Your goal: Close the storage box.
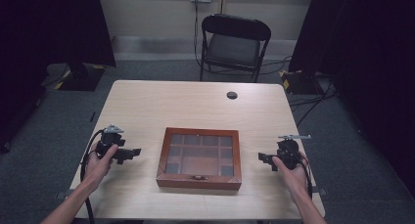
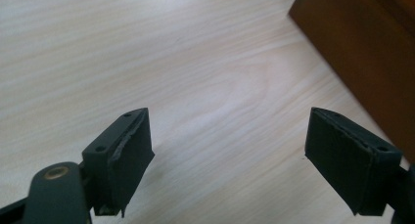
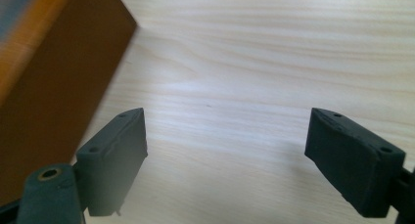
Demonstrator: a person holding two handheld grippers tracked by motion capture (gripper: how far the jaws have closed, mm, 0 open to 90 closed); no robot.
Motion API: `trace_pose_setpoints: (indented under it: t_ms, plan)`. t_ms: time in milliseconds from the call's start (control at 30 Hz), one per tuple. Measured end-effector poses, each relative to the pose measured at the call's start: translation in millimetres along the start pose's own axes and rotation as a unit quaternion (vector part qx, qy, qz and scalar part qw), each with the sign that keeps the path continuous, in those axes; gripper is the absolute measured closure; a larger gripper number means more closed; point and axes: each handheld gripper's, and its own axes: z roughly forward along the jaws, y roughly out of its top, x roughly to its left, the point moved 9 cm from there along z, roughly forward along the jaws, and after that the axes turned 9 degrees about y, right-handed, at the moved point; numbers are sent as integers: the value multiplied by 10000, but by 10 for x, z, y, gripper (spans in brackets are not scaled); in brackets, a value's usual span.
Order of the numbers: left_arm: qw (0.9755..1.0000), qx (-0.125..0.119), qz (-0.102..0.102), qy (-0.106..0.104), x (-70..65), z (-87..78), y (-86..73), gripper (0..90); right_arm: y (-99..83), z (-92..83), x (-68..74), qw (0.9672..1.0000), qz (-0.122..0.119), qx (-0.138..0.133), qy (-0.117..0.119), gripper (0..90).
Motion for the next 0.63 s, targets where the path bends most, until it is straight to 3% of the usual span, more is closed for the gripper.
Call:
trace_pose_setpoints:
  t_ms: [100,200,233,267,367,433,633]
  plan:
    - [9993,158,-22,326,74,86,-93,176,-60,80,-51,9991,-106,258,-324,150]
    - [9989,155,-53,434,96,128,-112,170,-96,124,-67,9983,-105,370,-430,151]
    - [9976,76,85,688,108,177,-126,147,-126,156,-91,9978,-134,359,-550,139]
    - [9976,76,85,688,108,177,-126,129,-126,156,-91,9978,-134,359,-550,139]
    - [9975,-249,26,663,83,232,-117,78,-128,179,-127,9962,-292,117,-816,121]
    - [9969,-440,42,648,85,263,-122,4,-134,229,-132,9951,-506,-93,-839,24]
    - [9962,-483,-64,727,76,257,-130,0,-136,282,-108,9939,-621,-463,-787,0]
